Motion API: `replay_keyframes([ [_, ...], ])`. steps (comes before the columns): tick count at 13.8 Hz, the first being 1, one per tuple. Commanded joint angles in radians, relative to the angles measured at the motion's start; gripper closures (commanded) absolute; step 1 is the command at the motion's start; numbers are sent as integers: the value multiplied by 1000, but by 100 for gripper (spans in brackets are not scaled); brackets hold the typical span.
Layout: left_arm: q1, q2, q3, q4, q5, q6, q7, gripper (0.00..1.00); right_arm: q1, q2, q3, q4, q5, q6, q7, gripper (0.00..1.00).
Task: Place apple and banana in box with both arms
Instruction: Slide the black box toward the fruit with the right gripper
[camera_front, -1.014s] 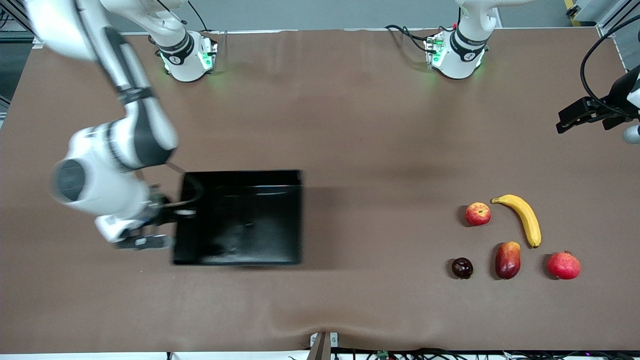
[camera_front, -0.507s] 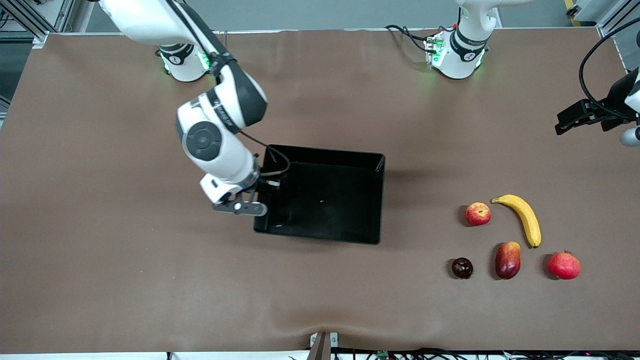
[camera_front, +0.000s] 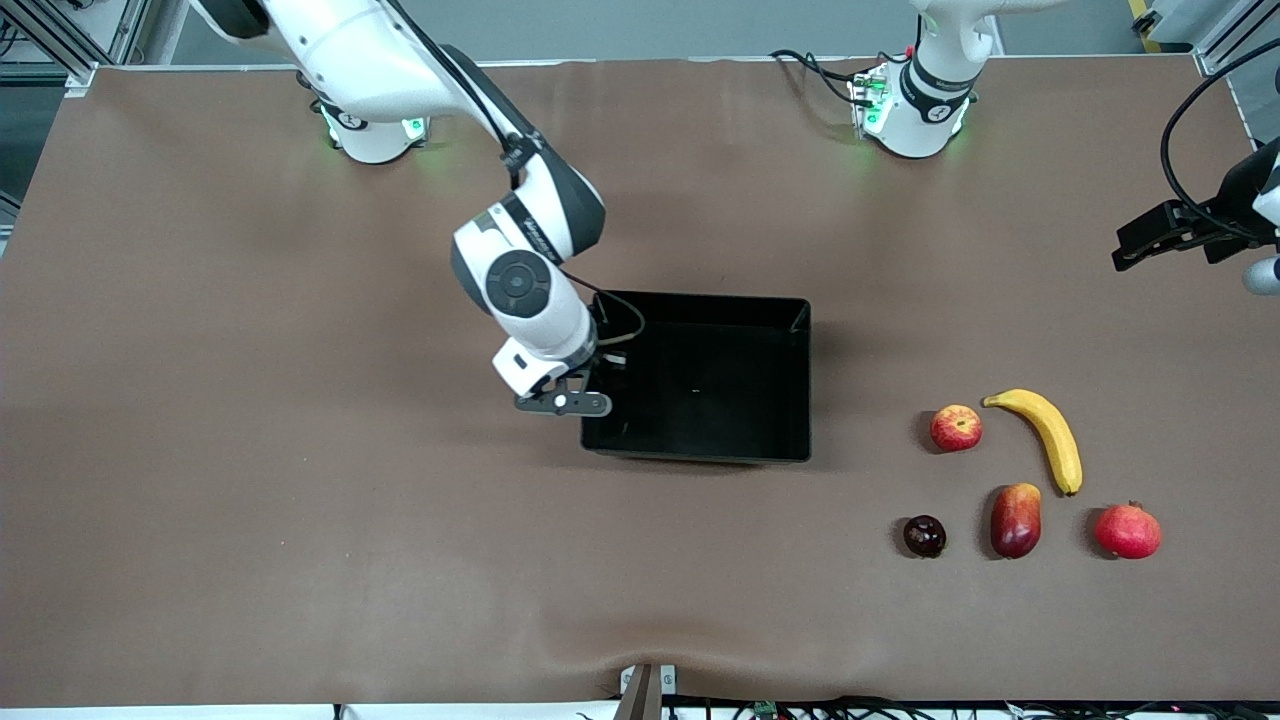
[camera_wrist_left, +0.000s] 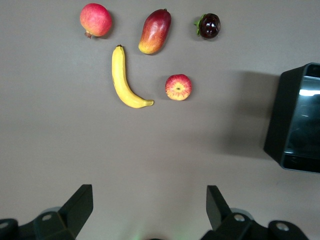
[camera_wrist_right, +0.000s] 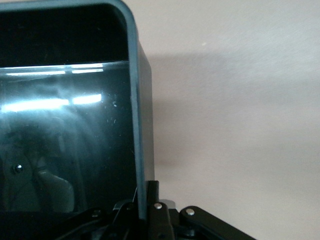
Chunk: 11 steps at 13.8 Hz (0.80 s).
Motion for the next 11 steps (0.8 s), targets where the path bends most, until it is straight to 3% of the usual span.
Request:
replay_keyframes([
  [1,3,18,-2,10,-15,-8,20,0,14,12,-16,1,2,44,39,100],
  [10,11,46,0,5,-8,-5,3,0,14,71,-31,-5,-27,72,88,100],
  [11,12,61,0,5,-8,-1,3,0,12,71,-31,-5,-27,71,86,67],
])
